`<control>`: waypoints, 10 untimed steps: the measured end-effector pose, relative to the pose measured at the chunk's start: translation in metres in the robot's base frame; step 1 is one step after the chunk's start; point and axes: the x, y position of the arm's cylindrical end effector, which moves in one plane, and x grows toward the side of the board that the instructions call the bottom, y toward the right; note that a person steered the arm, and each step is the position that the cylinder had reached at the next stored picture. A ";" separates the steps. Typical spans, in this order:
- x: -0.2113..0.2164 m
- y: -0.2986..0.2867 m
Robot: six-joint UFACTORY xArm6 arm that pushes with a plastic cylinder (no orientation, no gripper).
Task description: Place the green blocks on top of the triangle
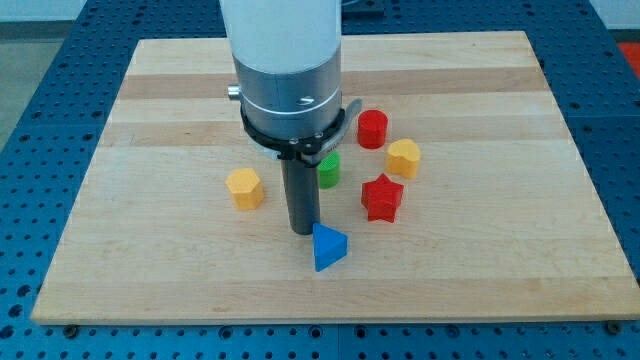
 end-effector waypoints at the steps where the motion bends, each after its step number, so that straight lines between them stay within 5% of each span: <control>1: -0.022 0.000; 6: -0.045 0.093; 8: -0.092 0.091; 10: -0.095 0.068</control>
